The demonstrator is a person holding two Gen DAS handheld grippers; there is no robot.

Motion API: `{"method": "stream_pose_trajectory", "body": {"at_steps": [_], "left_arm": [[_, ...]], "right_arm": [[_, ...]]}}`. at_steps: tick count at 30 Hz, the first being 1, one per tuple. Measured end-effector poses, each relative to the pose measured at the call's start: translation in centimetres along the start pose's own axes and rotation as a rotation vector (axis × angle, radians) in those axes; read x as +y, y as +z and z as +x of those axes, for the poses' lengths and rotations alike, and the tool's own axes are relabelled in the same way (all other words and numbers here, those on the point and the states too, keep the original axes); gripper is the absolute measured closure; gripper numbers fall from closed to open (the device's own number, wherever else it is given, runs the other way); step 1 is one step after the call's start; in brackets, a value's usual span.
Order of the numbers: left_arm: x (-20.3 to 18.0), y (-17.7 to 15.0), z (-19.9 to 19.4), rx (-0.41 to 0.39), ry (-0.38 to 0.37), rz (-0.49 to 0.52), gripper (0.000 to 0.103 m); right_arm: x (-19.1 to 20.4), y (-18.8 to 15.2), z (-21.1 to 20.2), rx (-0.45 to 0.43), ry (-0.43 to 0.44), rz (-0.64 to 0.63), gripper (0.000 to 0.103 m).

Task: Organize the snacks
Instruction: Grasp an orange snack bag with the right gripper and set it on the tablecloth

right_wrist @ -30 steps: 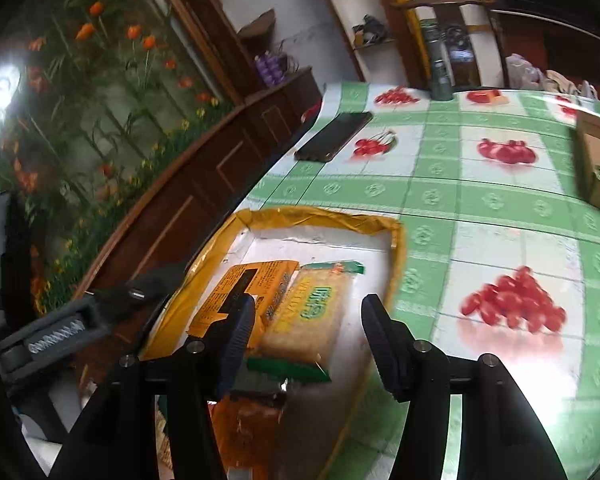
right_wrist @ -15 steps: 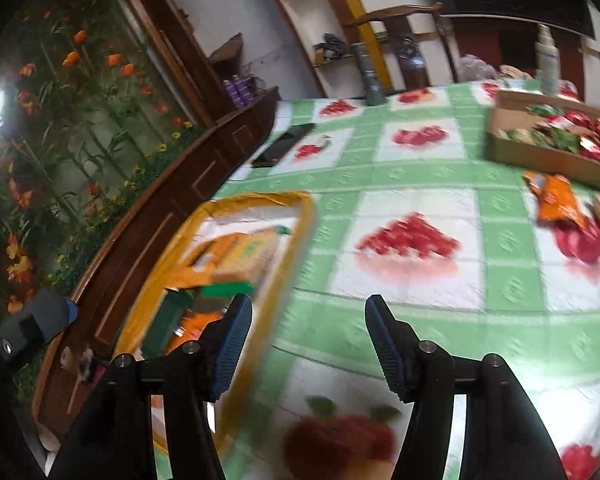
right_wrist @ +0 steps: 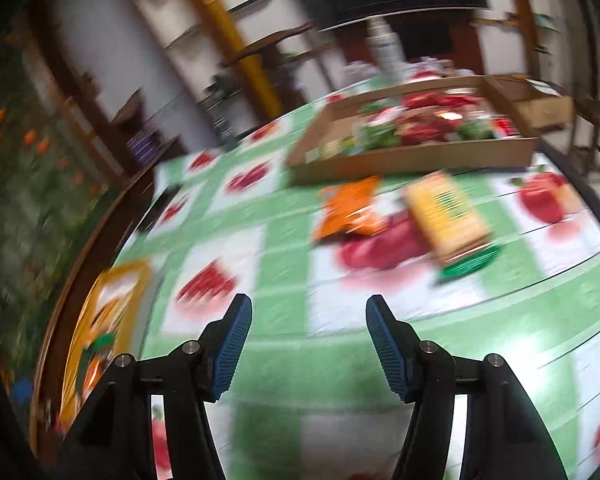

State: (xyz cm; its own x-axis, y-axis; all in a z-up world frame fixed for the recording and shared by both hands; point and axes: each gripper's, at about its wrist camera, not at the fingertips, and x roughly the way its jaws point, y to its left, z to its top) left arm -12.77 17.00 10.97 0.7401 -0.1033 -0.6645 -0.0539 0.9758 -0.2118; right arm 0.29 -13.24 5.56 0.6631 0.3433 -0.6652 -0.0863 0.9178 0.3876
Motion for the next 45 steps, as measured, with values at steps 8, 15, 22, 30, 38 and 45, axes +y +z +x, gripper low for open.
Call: {"method": "stream_pose_trajectory", "body": {"at_steps": [8, 15, 22, 30, 38, 45], "left_arm": [[-0.3, -0.7, 2.5, 0.093, -0.079, -0.012, 0.000], [0.6, -1.3, 3.6, 0.157, -0.078, -0.040, 0.000], [1.5, -1.5, 4.3, 0.174, -0.085, -0.068, 0.000], [0.4, -2.1, 5.5, 0.215, -0.144, -0.051, 0.000], [-0.7, -2.6, 5.7, 0.230, -0.193, -0.033, 0.000], [-2.0, -2.5, 6.6, 0.248, -0.144, -0.009, 0.000]], "right_arm": [[-2.3, 4.8, 3.4, 0.021, -0.058, 0.024, 0.040], [0.2, 7.9, 10.6, 0.099, -0.120, -0.010, 0.041], [1.5, 7.2, 13.4, 0.175, -0.170, -0.059, 0.062], [4.1, 1.0, 8.4, 0.323, 0.108, -0.059, 0.062], [-4.1, 6.8, 1.5, -0.026, -0.066, 0.016, 0.037], [-6.1, 7.2, 5.3, 0.051, -0.169, -0.066, 0.037]]}}
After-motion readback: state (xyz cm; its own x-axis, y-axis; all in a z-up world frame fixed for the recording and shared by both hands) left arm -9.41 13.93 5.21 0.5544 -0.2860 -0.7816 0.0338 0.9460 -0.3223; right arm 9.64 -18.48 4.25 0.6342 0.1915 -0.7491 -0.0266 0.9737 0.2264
